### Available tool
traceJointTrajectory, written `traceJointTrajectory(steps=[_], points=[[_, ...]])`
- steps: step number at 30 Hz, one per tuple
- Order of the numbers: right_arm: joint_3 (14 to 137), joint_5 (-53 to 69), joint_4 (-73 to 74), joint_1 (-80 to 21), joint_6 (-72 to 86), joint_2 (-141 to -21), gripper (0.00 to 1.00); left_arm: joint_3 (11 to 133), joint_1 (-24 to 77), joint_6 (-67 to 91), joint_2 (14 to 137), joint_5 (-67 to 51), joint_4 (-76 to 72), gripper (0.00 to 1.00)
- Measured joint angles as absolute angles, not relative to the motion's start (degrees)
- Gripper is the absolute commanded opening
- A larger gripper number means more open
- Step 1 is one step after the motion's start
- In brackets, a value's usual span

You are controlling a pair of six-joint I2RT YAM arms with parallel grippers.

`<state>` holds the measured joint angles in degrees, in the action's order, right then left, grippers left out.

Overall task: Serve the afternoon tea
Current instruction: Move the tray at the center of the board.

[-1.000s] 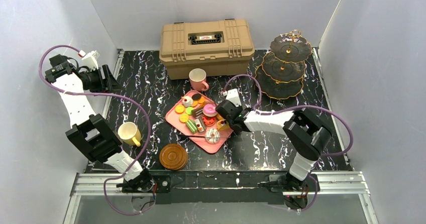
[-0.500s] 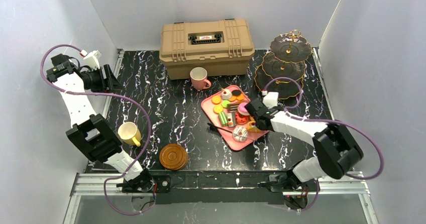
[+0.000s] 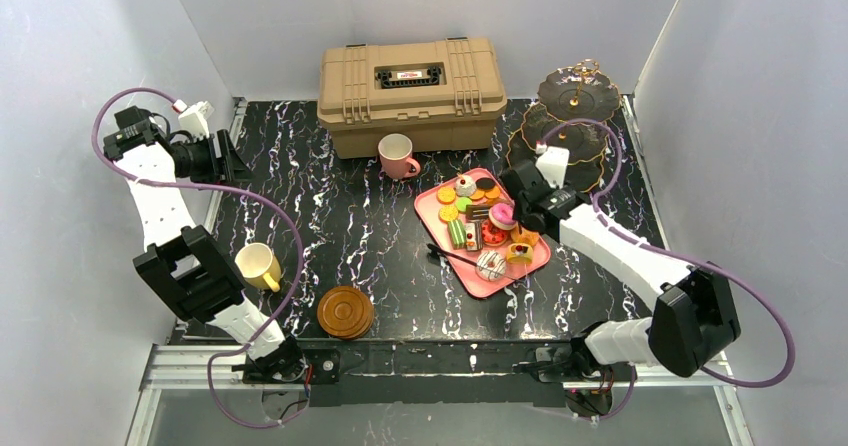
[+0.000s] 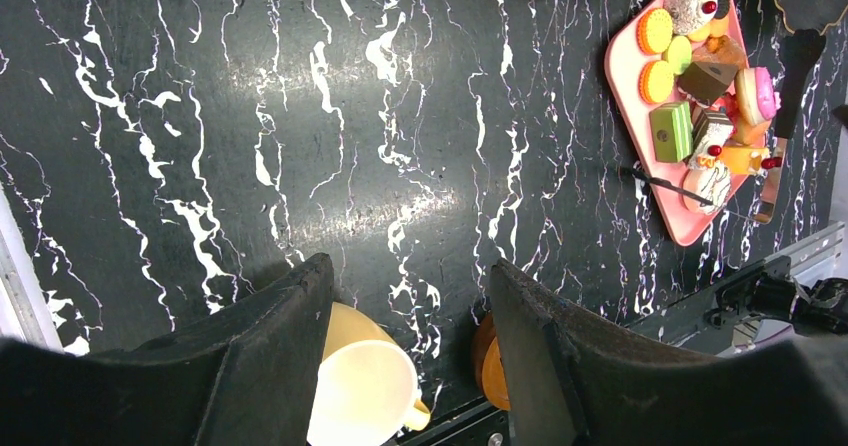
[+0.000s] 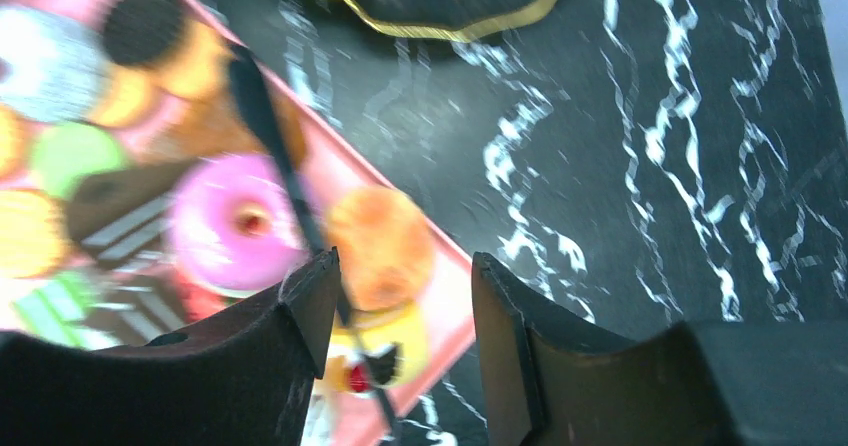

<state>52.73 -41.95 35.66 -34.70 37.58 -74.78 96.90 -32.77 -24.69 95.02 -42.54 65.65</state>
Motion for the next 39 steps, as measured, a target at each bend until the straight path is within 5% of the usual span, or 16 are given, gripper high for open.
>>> traceJointTrajectory(steps=[15,35,39], points=[[89.0,-35.4,25.3,-49.6,28.8,-111.9,0.50,96.9,-32.8,-24.9,95.0,-42.4,65.7,0.57],[88.3,-29.1,13.9,-52.6,24.4,-123.3,0.39,97.8,-32.8,-25.6,95.0,-40.2,66.2,0.57],[87.7,-30.0,12.8,-52.6,23.8,-123.3,0.26,98.3,-32.8,-25.5,95.0,-40.2,66.3,0.57]])
